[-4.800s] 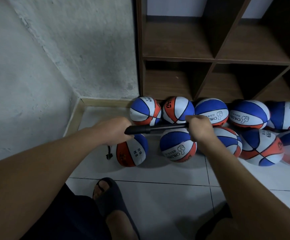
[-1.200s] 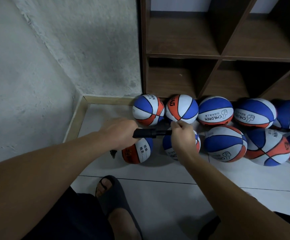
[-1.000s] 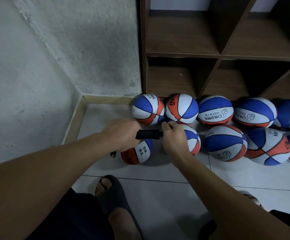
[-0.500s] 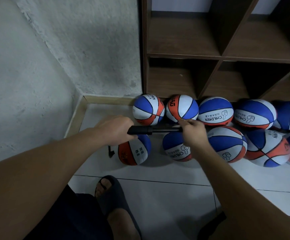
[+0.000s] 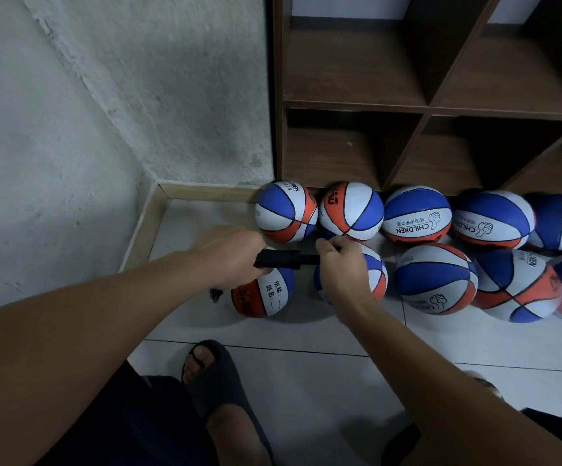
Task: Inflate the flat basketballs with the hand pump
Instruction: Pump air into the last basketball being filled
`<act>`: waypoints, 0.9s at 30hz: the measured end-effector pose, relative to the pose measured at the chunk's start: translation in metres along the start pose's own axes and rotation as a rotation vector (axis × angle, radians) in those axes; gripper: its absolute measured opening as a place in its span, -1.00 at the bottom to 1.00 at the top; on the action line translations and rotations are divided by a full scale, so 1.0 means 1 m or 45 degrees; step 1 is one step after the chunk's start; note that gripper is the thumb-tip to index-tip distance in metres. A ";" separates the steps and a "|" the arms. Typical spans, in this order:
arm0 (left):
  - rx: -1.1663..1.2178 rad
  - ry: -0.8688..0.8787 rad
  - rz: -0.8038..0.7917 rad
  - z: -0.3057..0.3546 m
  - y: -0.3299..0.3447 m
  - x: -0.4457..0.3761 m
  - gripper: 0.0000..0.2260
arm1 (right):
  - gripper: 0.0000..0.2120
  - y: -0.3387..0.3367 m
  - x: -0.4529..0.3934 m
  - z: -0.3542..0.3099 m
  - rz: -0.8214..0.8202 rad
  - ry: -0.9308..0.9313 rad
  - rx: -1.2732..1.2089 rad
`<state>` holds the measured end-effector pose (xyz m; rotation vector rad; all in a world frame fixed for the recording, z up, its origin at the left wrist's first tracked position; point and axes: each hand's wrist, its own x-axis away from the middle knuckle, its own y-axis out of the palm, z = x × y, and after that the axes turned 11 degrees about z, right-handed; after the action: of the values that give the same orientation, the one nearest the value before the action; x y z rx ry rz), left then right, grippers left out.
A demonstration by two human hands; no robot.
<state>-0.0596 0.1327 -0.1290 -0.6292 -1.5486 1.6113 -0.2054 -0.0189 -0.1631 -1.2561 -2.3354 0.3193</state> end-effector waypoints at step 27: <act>0.169 -0.105 -0.149 -0.012 -0.005 -0.004 -0.69 | -0.84 -0.049 -0.053 0.000 0.089 0.220 -0.091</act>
<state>-0.0466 0.1363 -0.1259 -0.3982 -1.4941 1.6529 -0.2162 -0.0902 -0.1583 -1.3454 -2.1774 0.1443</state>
